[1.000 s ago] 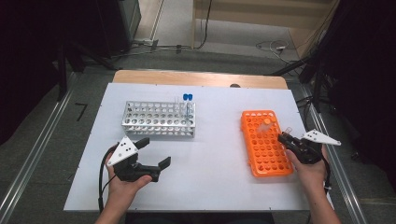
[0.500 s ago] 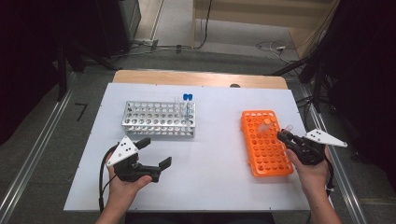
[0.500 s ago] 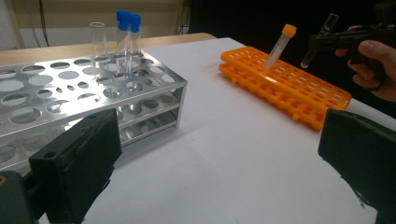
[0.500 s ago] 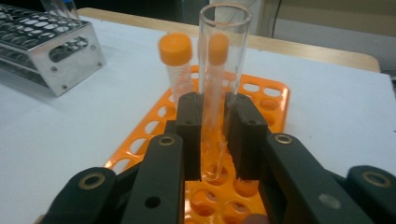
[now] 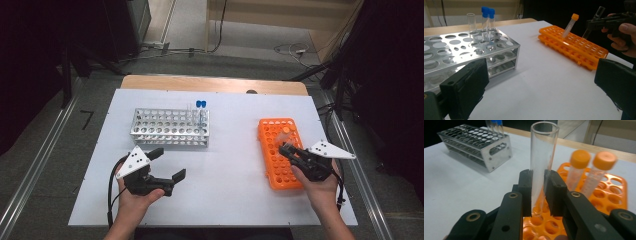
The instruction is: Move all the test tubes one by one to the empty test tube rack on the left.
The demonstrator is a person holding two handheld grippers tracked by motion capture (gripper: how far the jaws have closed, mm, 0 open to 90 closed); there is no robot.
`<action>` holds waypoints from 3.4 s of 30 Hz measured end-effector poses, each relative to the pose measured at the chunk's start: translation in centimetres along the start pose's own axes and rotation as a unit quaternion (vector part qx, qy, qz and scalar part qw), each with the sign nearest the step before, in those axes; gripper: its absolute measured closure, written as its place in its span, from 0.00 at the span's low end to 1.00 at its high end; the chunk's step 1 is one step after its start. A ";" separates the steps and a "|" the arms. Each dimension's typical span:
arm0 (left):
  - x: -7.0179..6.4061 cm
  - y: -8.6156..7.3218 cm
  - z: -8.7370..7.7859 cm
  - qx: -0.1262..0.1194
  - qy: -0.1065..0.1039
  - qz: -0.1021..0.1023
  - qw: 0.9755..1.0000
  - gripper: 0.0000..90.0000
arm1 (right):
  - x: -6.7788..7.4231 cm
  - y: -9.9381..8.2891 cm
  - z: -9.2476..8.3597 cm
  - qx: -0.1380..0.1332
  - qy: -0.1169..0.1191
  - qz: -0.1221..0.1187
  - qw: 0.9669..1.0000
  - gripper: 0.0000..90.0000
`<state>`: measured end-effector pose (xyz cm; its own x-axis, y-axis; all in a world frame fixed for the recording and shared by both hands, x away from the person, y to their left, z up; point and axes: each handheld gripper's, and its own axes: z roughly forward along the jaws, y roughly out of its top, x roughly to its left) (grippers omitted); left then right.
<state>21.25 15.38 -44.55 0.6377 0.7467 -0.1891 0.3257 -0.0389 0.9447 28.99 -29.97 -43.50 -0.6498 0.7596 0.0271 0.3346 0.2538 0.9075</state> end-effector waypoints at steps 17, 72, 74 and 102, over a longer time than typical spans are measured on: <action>-1.0 0.2 0.7 0.001 -0.016 0.006 1.000 0.00 | 5.2 0.5 1.8 0.011 0.075 -0.018 0.997 0.82; -6.3 0.4 5.1 0.032 -0.175 0.052 0.983 0.76 | 15.7 0.1 5.5 0.054 0.240 -0.092 0.965 0.82; -6.3 0.4 5.1 0.031 -0.177 0.054 0.982 0.81 | 15.8 0.1 5.5 0.054 0.241 -0.093 0.965 0.82; -5.2 0.8 3.9 0.008 -0.123 0.058 0.991 0.85 | 12.6 0.0 4.3 0.043 0.203 -0.056 0.977 0.30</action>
<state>20.95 8.88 -43.81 0.8213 0.5526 -0.1417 0.2509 -0.1268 0.9597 23.74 -17.84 -44.90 -0.8968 0.4287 0.1091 0.2901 0.3837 0.8767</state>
